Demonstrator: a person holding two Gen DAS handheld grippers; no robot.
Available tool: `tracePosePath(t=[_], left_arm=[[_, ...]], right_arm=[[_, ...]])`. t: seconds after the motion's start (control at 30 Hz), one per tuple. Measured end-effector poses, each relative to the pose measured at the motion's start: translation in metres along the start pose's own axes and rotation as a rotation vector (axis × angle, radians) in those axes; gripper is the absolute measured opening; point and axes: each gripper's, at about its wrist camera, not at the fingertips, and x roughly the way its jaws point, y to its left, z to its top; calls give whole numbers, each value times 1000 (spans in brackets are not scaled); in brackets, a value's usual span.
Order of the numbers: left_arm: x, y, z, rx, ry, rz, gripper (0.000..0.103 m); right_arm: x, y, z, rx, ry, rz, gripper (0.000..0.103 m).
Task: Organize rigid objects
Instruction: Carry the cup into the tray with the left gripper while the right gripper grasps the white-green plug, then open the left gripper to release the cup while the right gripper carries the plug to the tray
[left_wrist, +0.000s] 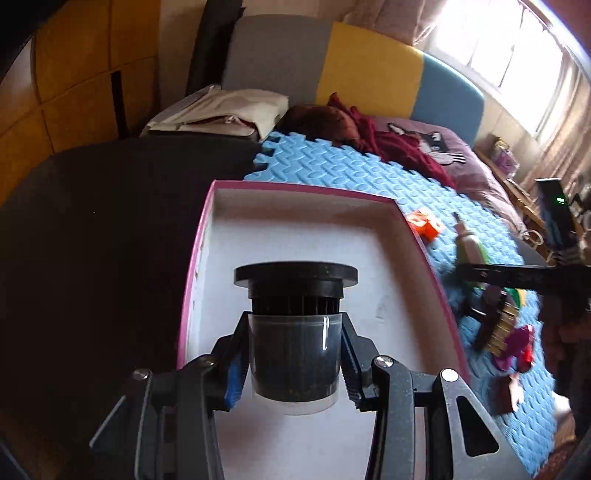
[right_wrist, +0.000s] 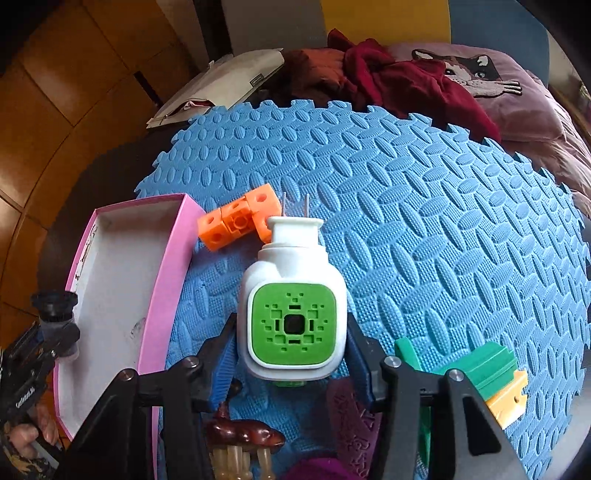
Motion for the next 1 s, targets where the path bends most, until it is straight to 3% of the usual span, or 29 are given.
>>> tracePosePath(t=[0.1,0.13,0.2,0.43,0.67,0.87,1.0], left_arm=[[5,5,-1,-17,7,24,57],[3,7,-4,-27,5,27,68],[-5,8,-11,-39,-5,11,71],[-59,2,-48,-16,-130,114,92],[-93,8,-63,-73,-183,89,92],[-109,11,-72,-87,-197,153,93],[-113,13,-78,-104,-185,173,94]], right_arm=[[1,4,-1,-21,-14,-22,53],[2,5,-2,-32,-21,-28,53],[2,8,-4,-47,-34,-45,53],[3,15,-7,-58,-82,-98,53],[-4,13,-9,-12,-137,-112,52],[-37,28,-16,-54,-225,-121,52],[-59,57,-28,-103,-264,-61,52]])
